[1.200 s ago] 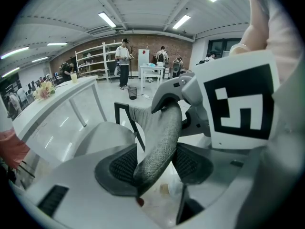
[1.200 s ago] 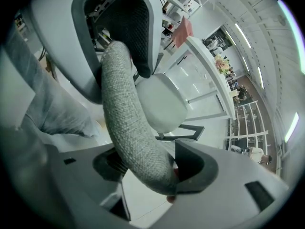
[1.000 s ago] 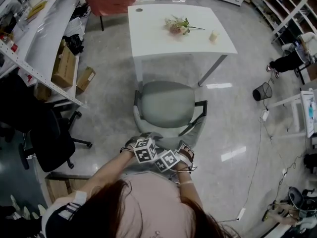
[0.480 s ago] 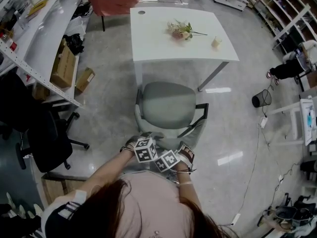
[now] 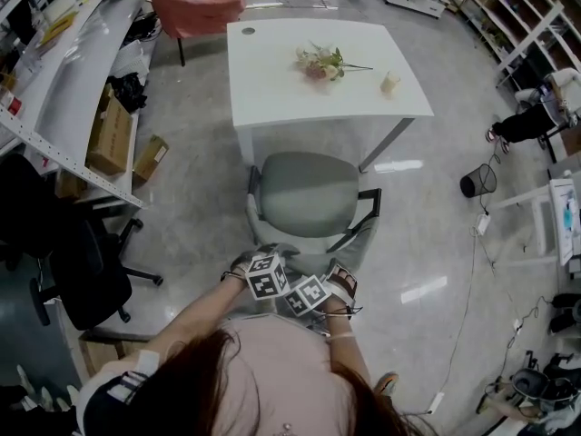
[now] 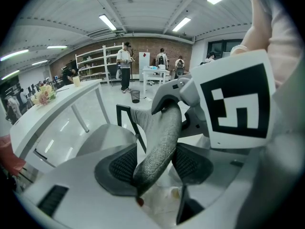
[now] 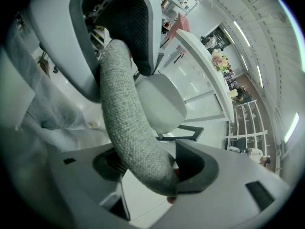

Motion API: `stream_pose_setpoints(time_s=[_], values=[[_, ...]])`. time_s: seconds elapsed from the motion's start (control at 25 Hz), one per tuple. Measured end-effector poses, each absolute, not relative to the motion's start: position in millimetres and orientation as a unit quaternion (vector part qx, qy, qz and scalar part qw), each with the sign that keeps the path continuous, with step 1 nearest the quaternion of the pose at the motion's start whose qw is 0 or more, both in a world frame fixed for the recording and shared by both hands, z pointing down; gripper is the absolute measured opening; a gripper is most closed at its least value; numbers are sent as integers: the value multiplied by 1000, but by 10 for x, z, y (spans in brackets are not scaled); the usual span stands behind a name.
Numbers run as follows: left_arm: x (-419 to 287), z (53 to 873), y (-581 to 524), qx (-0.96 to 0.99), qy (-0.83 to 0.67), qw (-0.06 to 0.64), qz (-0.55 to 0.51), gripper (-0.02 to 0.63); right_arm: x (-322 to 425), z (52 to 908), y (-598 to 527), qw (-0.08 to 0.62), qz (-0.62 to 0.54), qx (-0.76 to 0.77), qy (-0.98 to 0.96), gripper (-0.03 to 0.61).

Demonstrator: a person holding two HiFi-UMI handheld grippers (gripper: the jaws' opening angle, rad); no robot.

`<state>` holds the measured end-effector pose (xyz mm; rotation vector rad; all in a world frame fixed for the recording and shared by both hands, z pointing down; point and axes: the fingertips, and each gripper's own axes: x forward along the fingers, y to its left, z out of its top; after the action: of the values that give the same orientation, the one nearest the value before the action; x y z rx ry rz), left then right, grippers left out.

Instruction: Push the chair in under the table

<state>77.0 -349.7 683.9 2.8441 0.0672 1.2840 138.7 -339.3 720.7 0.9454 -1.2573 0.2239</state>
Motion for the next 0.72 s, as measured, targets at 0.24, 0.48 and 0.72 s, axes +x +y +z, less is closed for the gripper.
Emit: stream_pose_setpoints(time_s=[0.24,0.48,0.72], values=[[870,6850,-3651,912,19,11,410,229,1503,7222,-3565,703,93,424,-564,278],[1028,6837,-3830,911,16,16,412,229,1651,7206,-3745,701,96,420,-568,278],[1137,6832,-4030,910,13,19,413,229,1760,7202,-3954,702,92,415,-571,278]])
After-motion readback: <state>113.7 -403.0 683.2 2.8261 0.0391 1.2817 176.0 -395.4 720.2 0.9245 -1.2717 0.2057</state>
